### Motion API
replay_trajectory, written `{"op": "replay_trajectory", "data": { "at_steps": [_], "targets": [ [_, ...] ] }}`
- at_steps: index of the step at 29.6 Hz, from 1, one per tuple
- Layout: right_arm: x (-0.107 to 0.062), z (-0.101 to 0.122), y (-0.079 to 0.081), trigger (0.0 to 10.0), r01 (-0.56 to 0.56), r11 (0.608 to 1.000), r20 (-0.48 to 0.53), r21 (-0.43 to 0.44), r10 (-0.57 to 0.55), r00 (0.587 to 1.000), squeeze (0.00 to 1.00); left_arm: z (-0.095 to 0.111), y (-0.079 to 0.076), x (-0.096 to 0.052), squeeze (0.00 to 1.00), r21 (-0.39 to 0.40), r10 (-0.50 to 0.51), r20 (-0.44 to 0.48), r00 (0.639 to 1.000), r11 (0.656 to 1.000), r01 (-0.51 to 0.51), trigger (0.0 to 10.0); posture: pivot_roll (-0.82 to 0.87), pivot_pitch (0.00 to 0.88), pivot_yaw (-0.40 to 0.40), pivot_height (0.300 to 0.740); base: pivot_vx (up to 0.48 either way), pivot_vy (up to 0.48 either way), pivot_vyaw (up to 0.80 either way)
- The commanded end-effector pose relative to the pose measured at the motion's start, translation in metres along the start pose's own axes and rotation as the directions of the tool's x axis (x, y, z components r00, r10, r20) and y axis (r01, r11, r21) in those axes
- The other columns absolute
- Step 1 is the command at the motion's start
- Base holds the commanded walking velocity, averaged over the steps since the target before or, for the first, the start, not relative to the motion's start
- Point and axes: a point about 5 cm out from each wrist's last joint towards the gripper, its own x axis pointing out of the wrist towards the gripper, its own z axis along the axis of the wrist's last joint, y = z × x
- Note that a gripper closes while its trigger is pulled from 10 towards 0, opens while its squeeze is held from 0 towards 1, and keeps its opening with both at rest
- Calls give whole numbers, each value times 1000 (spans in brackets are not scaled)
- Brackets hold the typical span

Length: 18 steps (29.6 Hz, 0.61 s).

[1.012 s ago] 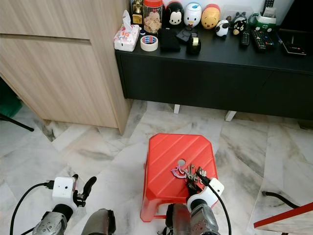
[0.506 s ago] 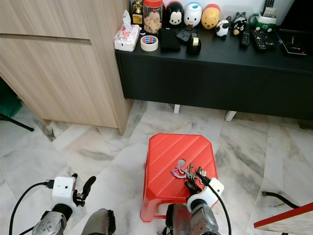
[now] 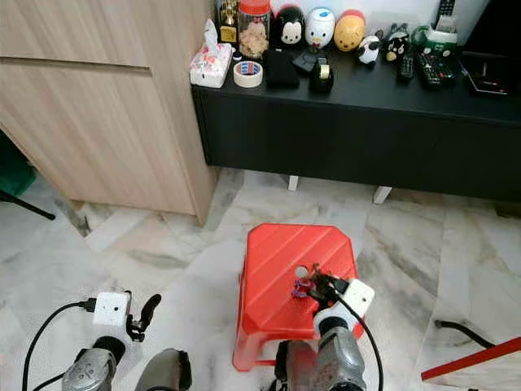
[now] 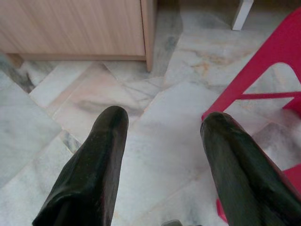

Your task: Hang keys on a hook

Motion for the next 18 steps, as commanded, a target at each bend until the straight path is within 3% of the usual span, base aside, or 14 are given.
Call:
{"op": "replay_trajectory", "data": {
  "at_steps": [1, 5, 11, 18],
  "targets": [
    [-3, 3, -2, 10000, -2, 999, 38, -44, 3, 999, 0, -10, 6, -3, 0, -3, 35, -41, 999, 999, -35, 10000, 90, 60, -62, 635, 0, 0, 0],
    [-4, 8, -1, 10000, 6, 998, 88, -56, -1, 996, 0, -15, 14, -3, 0, -26, 81, -66, 994, 996, -83, 10000, 83, 45, -67, 635, 0, 0, 0],
    [-10, 23, 0, 10000, 31, 986, 193, -161, 0, 981, 0, -27, 23, -5, 0, -36, 138, -130, 982, 989, -144, 10000, 80, 14, -79, 643, 0, 0, 0],
    [-8, 23, -4, 10000, 62, 984, 179, -169, -32, 983, 0, -32, 24, -3, 0, -29, 156, -171, 973, 986, -163, 10000, 71, 0, -79, 693, 0, 0, 0]
  ]
}}
